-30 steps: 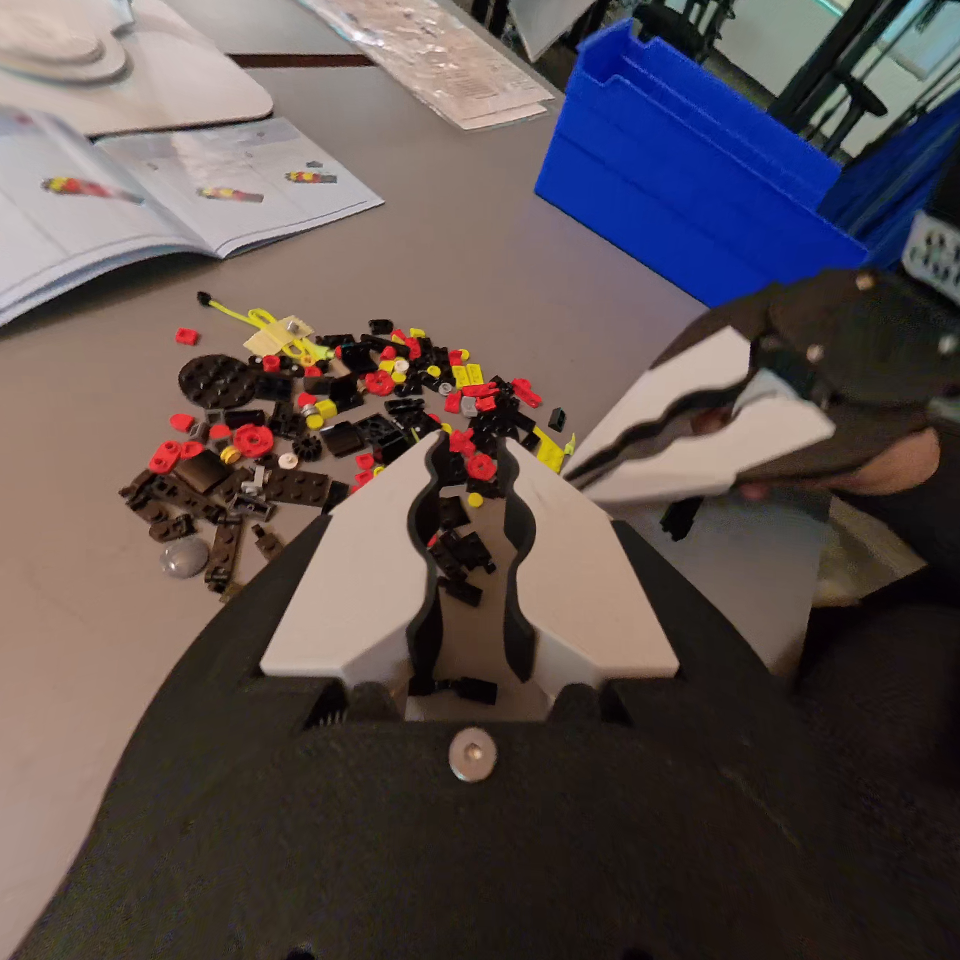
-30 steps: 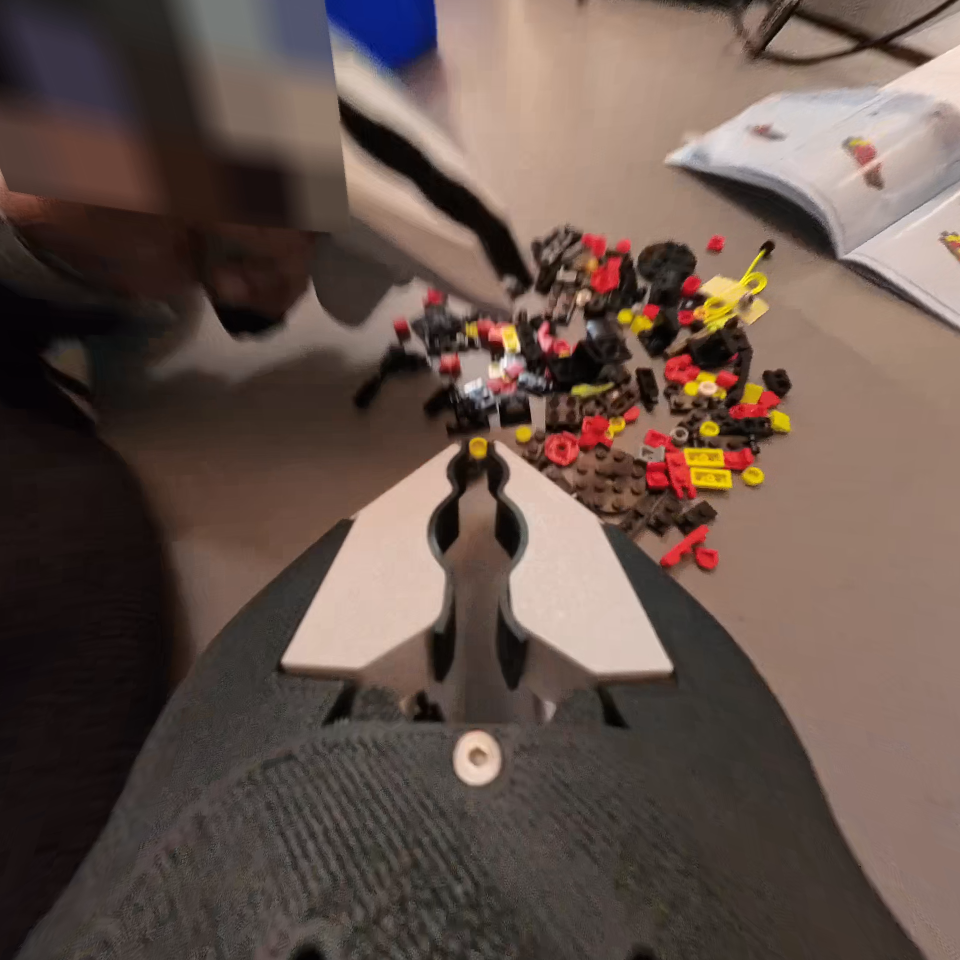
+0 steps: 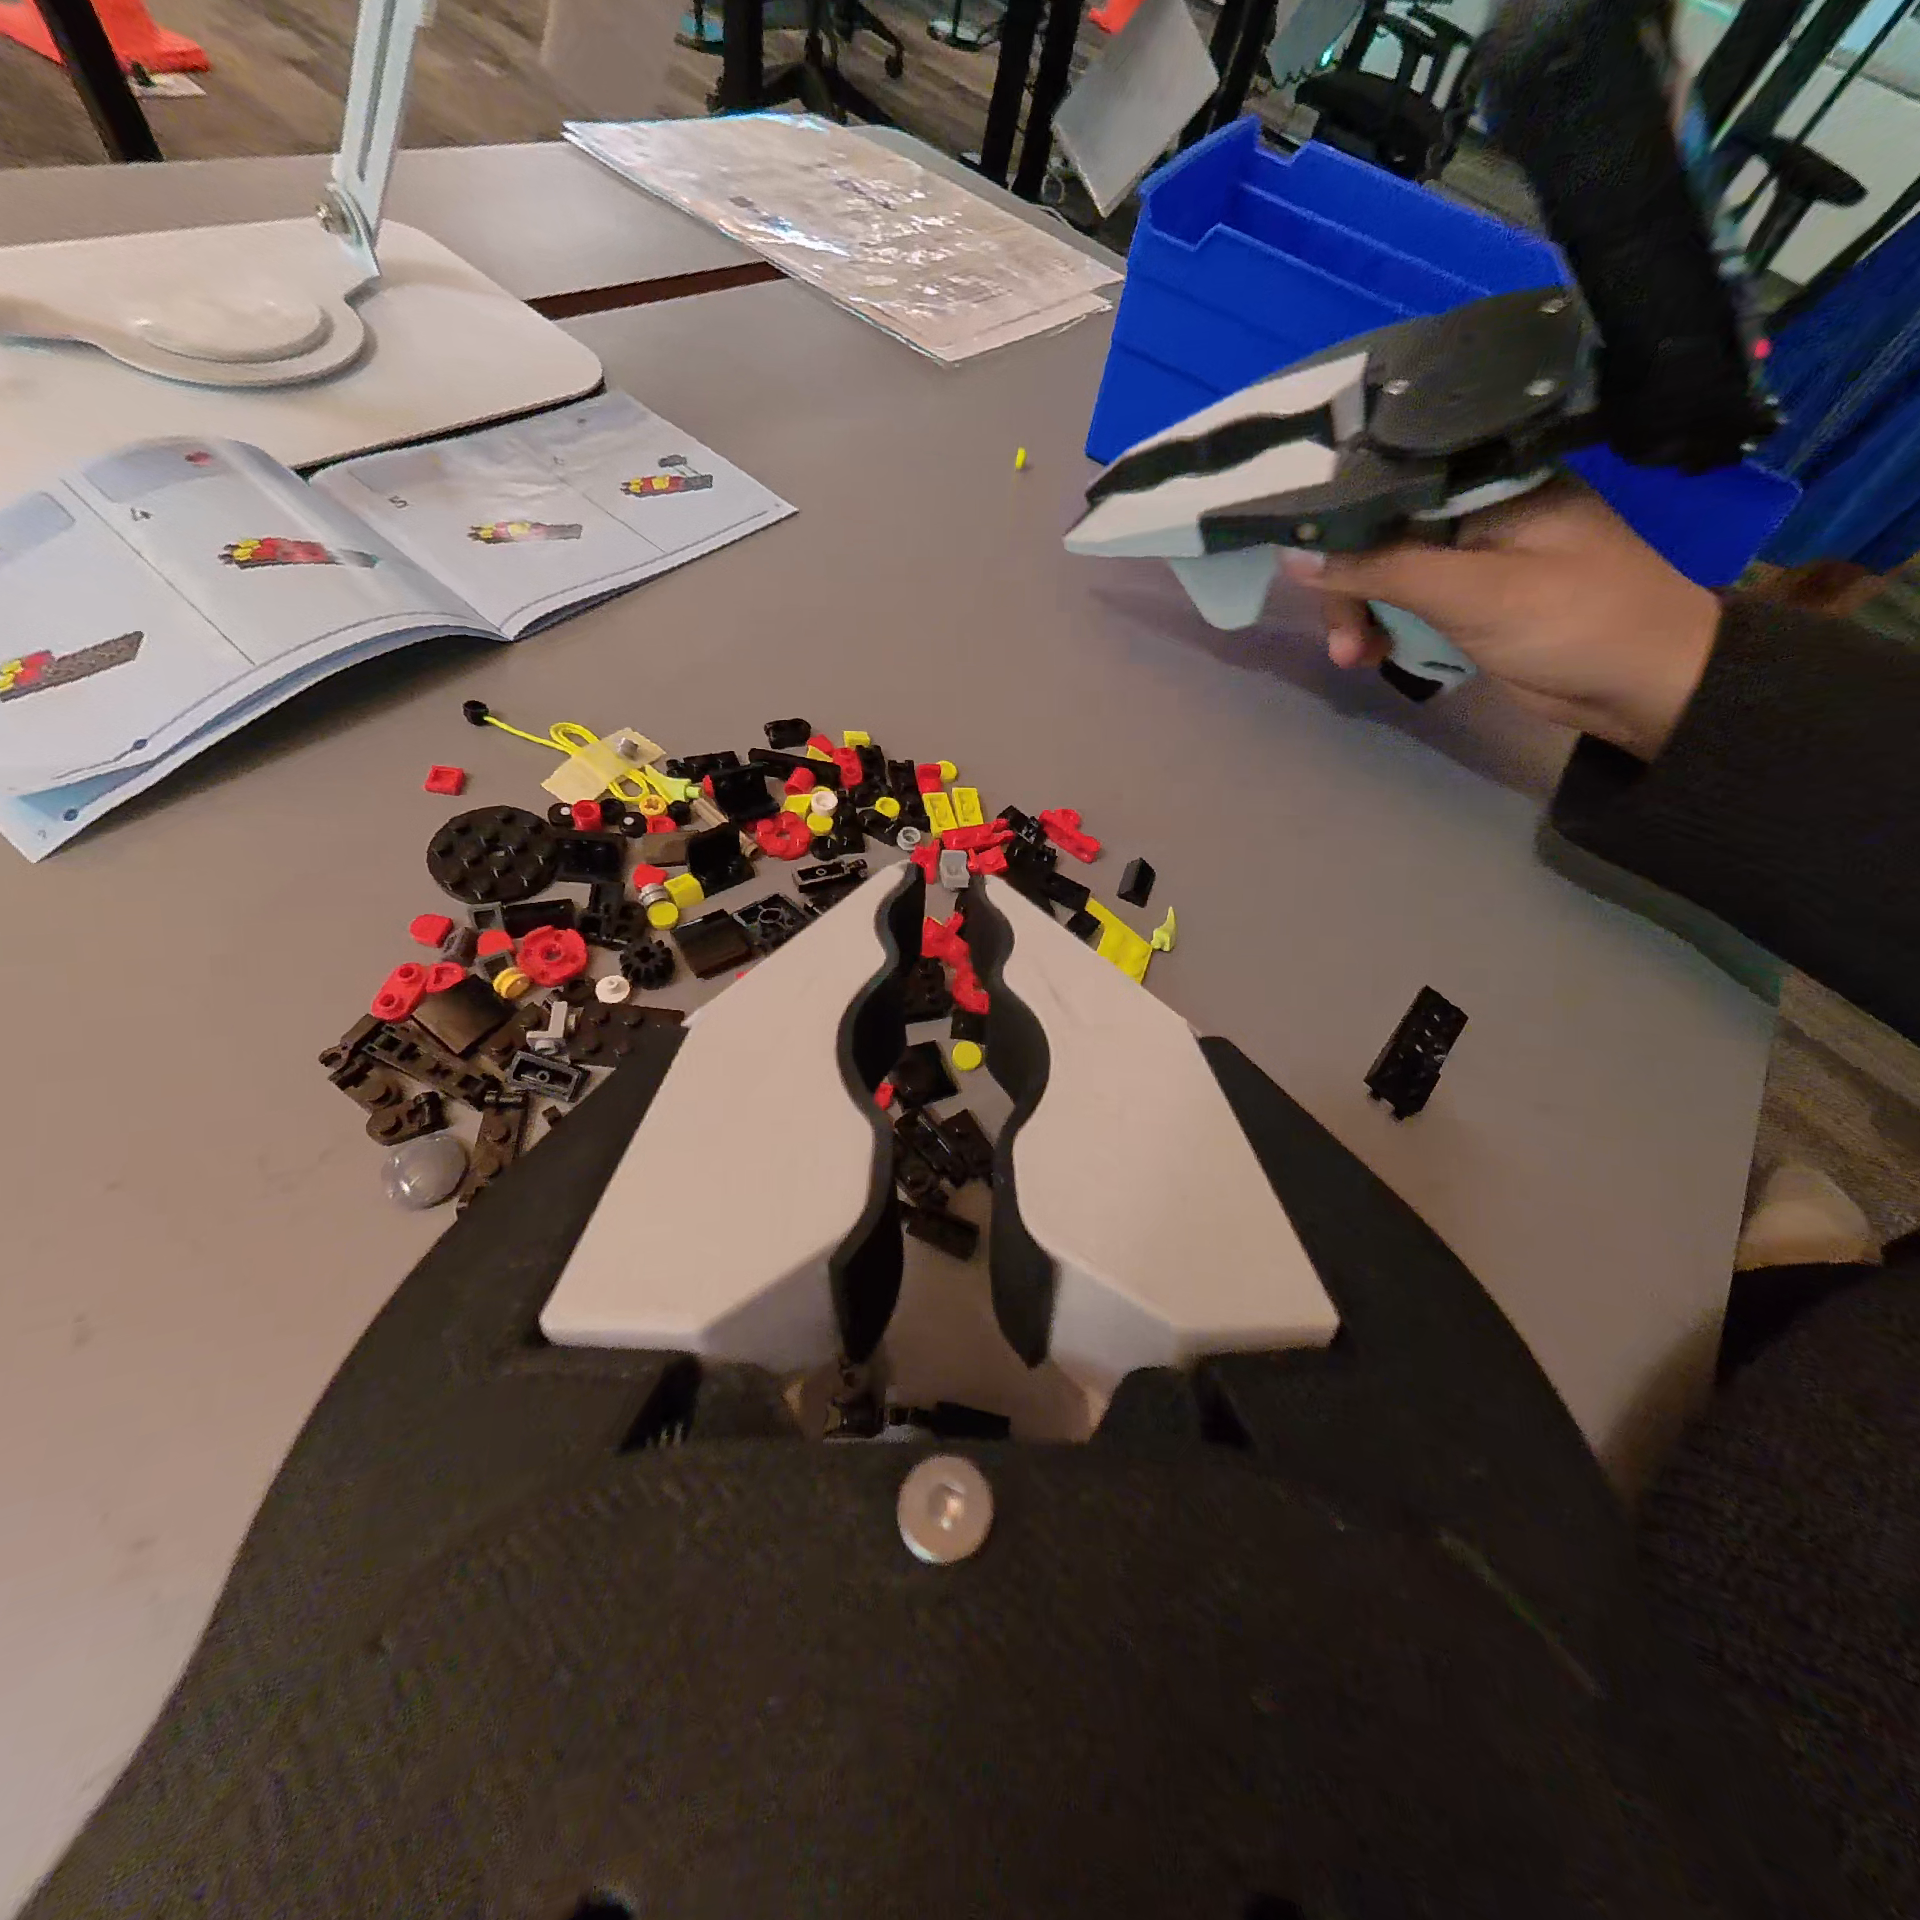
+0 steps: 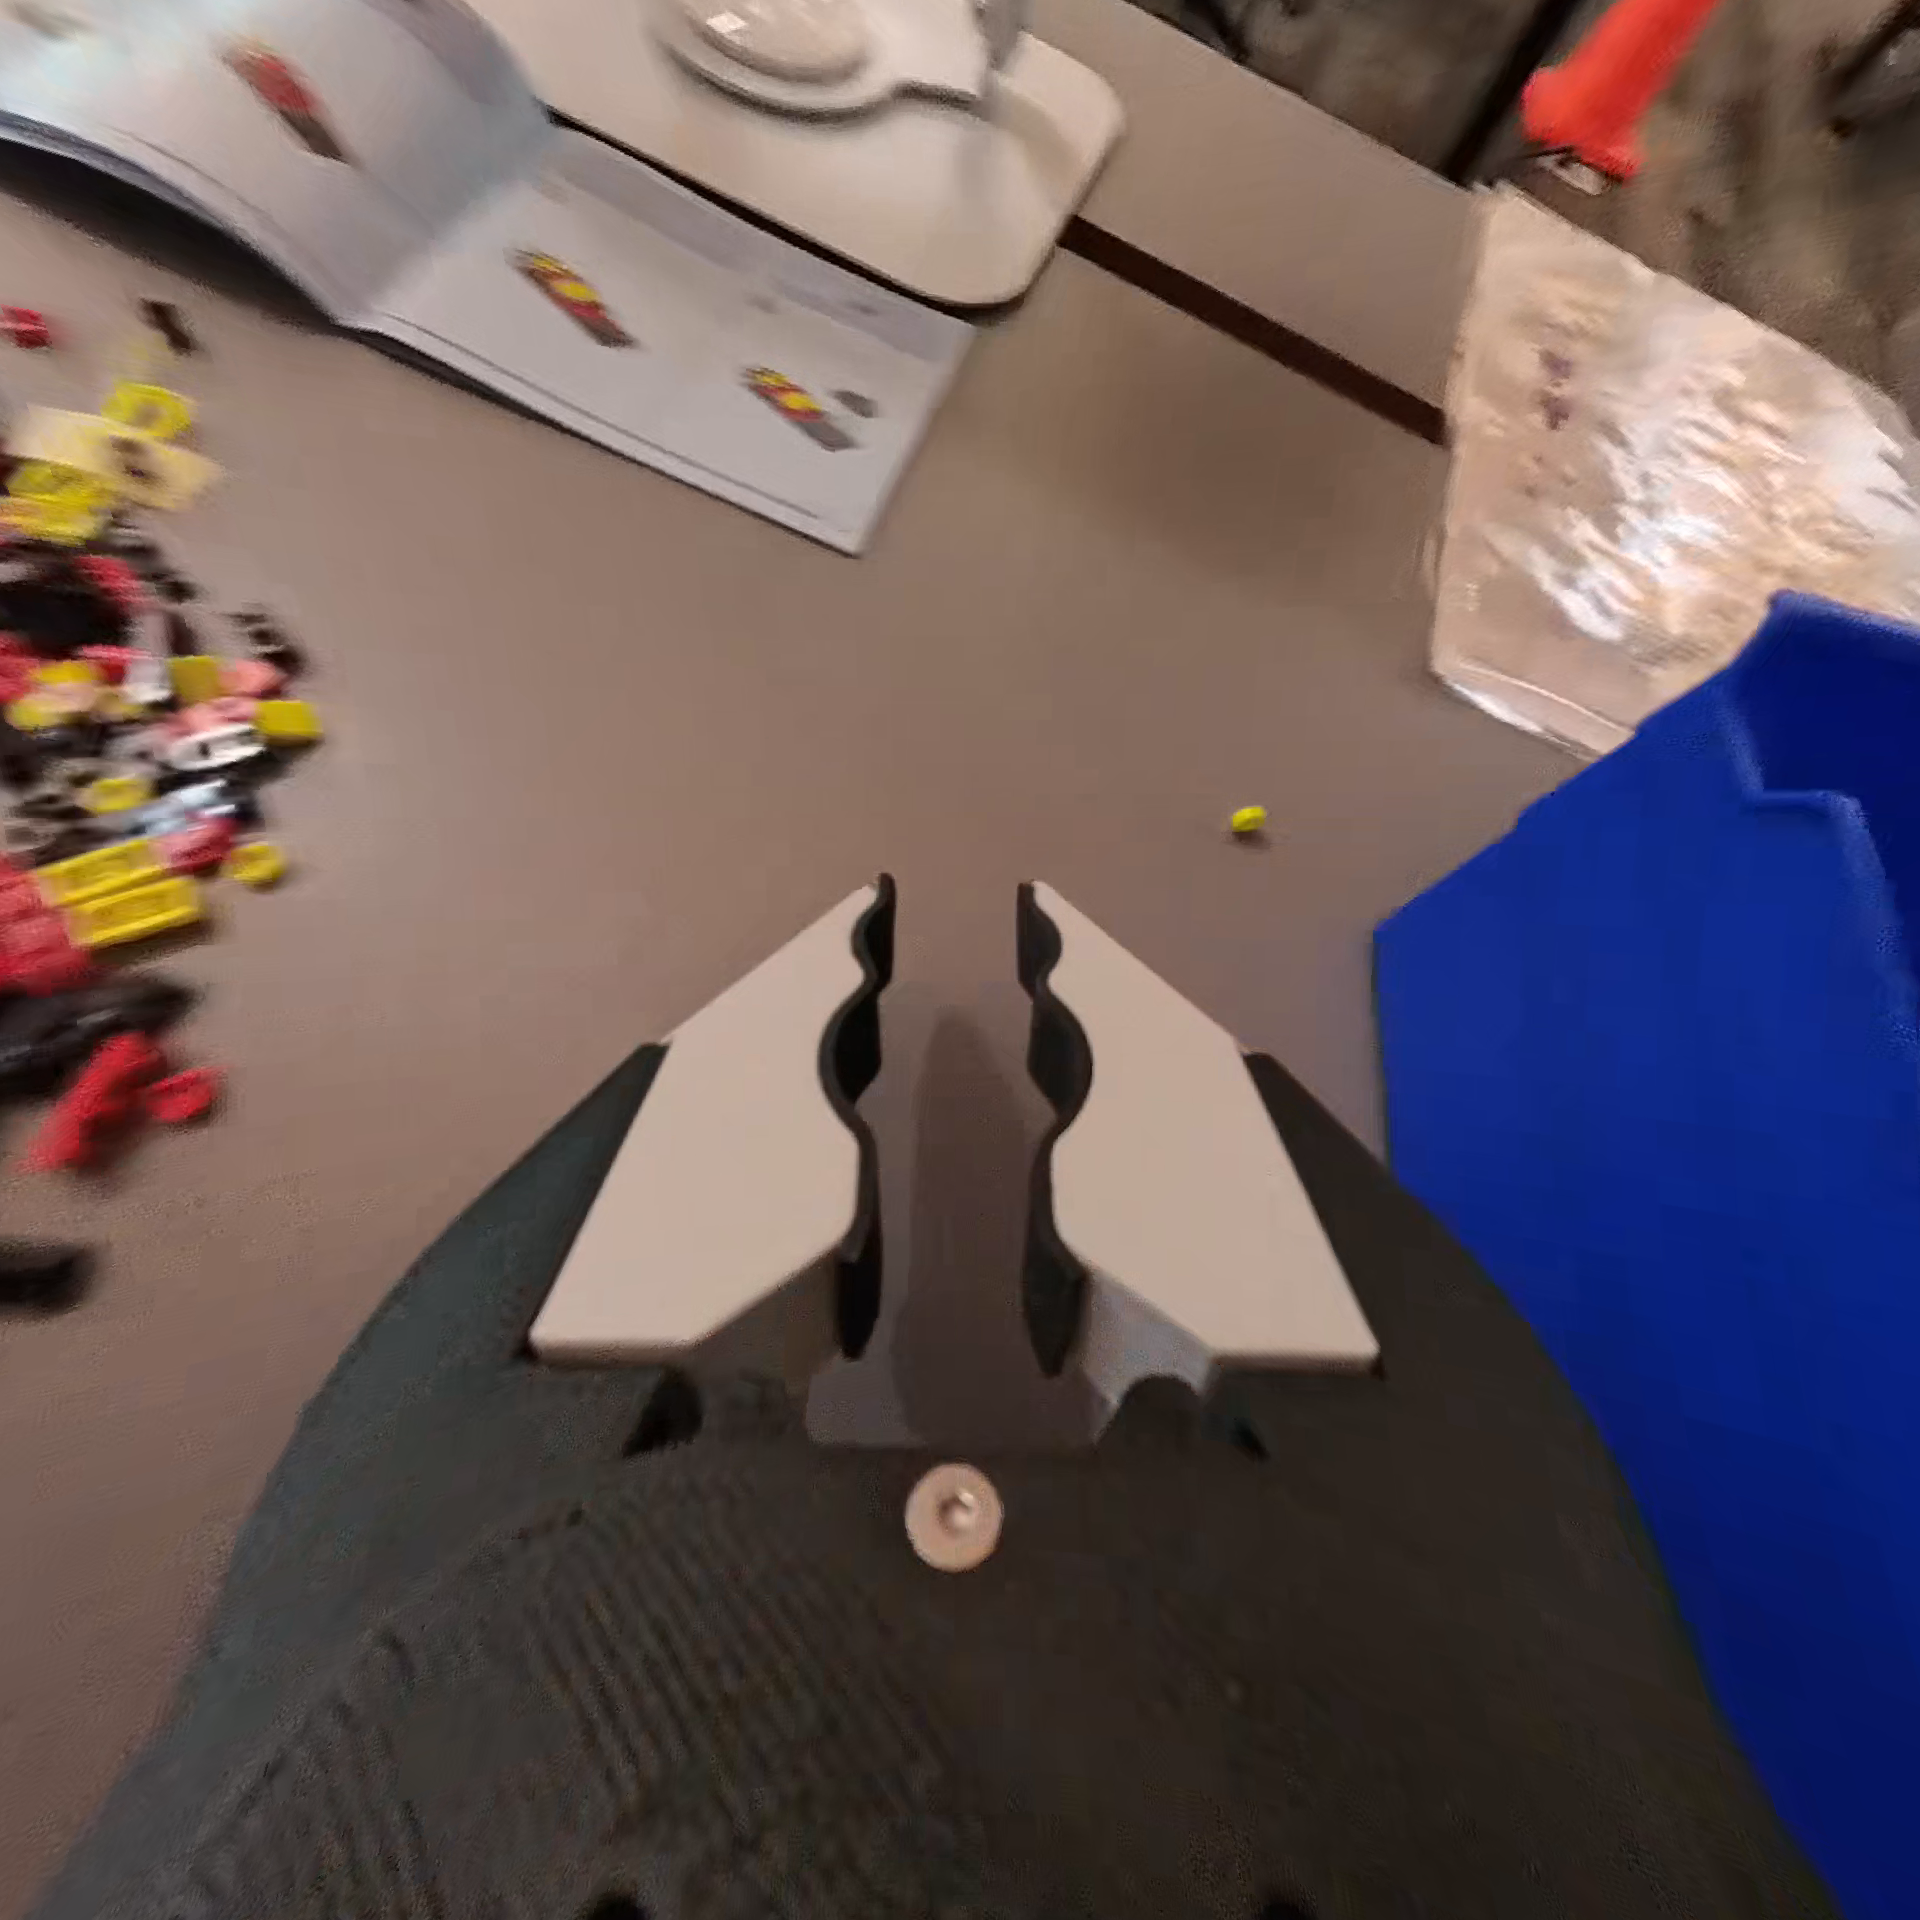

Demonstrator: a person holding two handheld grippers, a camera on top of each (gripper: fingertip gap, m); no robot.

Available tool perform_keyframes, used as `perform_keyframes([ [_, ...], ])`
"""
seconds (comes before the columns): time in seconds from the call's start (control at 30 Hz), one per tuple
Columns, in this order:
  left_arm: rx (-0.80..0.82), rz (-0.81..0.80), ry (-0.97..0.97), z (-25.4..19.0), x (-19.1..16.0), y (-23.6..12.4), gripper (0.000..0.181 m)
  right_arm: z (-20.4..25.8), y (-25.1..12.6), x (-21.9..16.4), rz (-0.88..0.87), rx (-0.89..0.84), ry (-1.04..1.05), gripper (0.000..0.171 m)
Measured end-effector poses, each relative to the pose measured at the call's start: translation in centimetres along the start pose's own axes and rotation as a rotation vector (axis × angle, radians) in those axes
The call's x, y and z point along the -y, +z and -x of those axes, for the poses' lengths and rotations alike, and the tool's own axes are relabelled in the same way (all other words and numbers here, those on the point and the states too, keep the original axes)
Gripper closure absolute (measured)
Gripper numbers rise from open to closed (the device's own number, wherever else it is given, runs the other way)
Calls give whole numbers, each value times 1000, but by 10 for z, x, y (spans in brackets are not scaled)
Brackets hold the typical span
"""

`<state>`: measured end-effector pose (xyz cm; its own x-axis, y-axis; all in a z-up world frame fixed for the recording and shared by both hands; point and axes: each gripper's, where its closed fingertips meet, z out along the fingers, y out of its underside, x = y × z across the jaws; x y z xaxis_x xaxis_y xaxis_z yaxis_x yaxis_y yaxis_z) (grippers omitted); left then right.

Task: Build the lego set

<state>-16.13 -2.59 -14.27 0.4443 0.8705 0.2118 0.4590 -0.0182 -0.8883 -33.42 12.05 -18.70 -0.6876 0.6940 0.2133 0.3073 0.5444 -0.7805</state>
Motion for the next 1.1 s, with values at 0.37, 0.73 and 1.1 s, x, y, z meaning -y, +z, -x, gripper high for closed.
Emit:
perform_keyframes([
  [0.37,-2,17,-18,2,-4,1,175,-7,-14,4,-56,152,223,143],
  [0.73,-12,26,-44,2,-5,1,173,6,-22,19,-102,188,155,146],
  [1.1,-53,35,-111,1,-8,1,171,-128,-1,87,200,33,-180,160],
])
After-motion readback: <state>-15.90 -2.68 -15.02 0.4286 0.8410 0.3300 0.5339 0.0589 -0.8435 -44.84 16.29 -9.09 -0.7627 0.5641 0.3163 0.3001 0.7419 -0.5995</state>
